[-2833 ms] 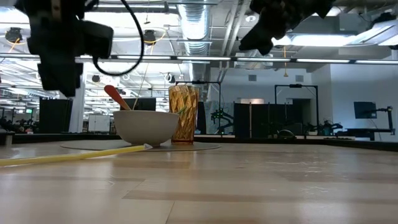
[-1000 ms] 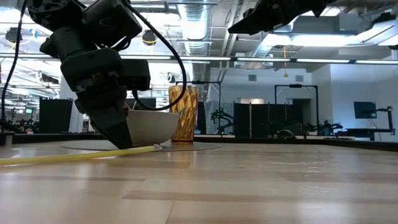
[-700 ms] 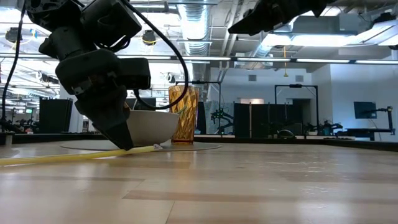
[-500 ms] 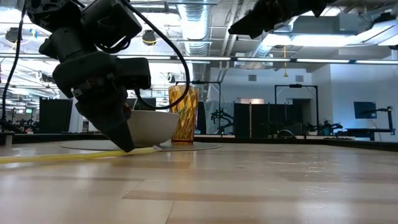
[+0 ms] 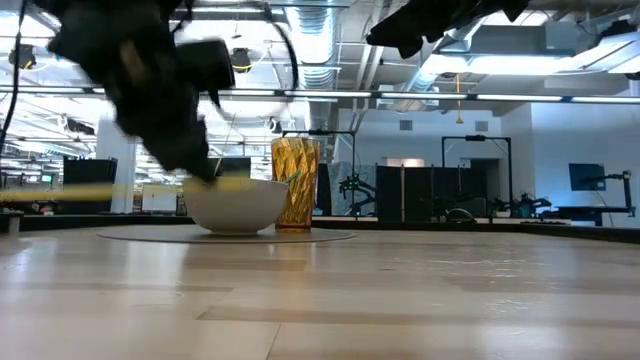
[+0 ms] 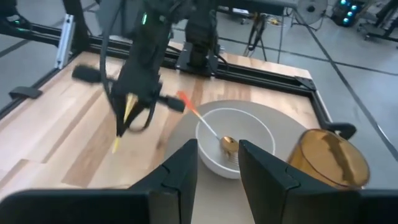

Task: Pick & Place Utensil
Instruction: Put the straw into the cup on the table placemat

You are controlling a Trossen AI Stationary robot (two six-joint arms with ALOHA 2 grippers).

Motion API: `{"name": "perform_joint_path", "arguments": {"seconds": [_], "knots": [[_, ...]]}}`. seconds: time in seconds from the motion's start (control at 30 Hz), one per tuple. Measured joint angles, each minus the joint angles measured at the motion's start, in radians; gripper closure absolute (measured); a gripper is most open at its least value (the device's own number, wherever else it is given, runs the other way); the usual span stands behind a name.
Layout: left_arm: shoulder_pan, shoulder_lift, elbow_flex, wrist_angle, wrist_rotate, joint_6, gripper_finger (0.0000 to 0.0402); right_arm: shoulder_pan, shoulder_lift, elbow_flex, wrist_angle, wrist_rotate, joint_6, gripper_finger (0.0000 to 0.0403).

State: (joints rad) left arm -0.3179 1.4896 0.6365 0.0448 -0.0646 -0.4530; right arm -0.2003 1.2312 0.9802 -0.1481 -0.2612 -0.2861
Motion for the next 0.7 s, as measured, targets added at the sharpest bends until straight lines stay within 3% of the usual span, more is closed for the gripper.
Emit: {"name": "perform_joint_path", "arguments": {"seconds": [0.23, 0.43, 0.57, 0.7], "knots": [[-0.037, -0.296, 0.001, 0.007, -0.215, 0.149, 0.0397, 0.025, 0.0, 0.0, -0.002, 0.0, 0.0, 0.0294], [0.013, -0.505, 0.002, 0.068, -0.455, 0.498, 0.0397, 0.023, 0.0, 0.0, -0.052, 0.0, 0.058, 0.0294], [0.093, -0.577, 0.002, 0.31, -0.439, 0.746, 0.0398, 0.02, 0.0, 0.0, -0.091, 0.0, 0.128, 0.0294], [0.199, -0.582, 0.003, 0.607, -0.257, 0.931, 0.0398, 0.021, 0.0, 0.0, -0.109, 0.0, 0.13, 0.0294]]}}
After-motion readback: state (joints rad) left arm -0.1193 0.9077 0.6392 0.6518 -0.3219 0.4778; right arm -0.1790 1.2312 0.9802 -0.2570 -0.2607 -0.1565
